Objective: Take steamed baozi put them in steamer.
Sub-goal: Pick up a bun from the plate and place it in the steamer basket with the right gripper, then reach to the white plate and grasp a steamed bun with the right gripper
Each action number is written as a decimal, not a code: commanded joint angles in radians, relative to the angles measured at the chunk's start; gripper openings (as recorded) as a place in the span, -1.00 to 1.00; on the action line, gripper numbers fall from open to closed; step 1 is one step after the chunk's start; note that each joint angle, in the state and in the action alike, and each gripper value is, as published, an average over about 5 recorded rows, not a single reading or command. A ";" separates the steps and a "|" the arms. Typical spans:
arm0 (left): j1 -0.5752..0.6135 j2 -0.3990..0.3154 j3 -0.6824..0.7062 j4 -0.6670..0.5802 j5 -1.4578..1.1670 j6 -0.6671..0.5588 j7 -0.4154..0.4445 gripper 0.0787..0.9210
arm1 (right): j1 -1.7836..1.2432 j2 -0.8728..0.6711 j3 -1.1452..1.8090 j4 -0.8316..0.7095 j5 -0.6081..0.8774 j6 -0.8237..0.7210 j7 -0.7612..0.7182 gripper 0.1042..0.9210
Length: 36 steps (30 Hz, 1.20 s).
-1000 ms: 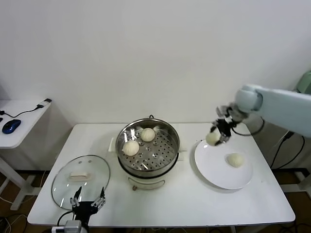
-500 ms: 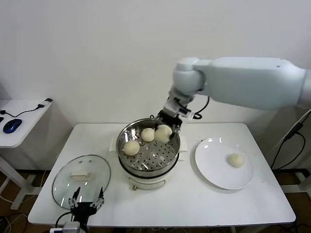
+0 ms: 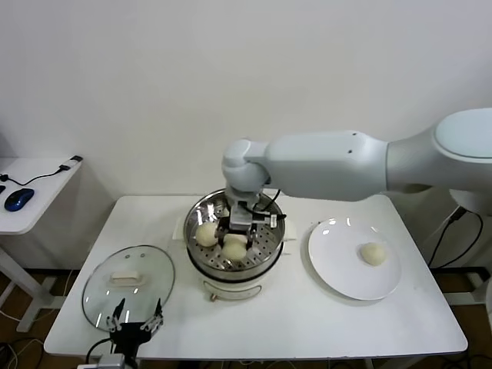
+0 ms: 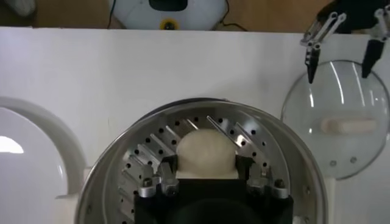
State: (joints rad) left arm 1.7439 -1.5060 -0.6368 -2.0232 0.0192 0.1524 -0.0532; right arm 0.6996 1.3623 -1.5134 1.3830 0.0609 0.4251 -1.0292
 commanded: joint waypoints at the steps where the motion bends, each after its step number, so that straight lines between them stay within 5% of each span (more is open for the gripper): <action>1: 0.001 0.002 0.000 0.001 -0.002 -0.001 -0.001 0.77 | -0.102 0.054 0.008 -0.071 -0.097 0.048 0.020 0.30; 14: 0.002 0.003 0.003 0.002 -0.004 -0.004 -0.002 0.77 | -0.095 0.053 0.004 -0.088 -0.041 0.049 0.017 0.34; 23: 0.002 0.006 0.006 -0.003 -0.003 0.000 -0.001 0.77 | 0.054 0.015 -0.016 -0.065 0.164 0.050 -0.068 0.75; 31: 0.003 0.007 0.009 -0.008 0.000 0.001 -0.001 0.77 | 0.249 -0.147 -0.107 -0.157 0.352 0.045 -0.138 0.76; 36: 0.004 0.003 0.008 -0.007 0.000 -0.001 -0.002 0.77 | 0.337 -0.335 -0.224 -0.260 0.420 -0.114 -0.199 0.76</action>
State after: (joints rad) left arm 1.7465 -1.5025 -0.6284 -2.0307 0.0182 0.1513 -0.0547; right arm 0.8541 1.2615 -1.5976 1.2487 0.3058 0.4501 -1.1397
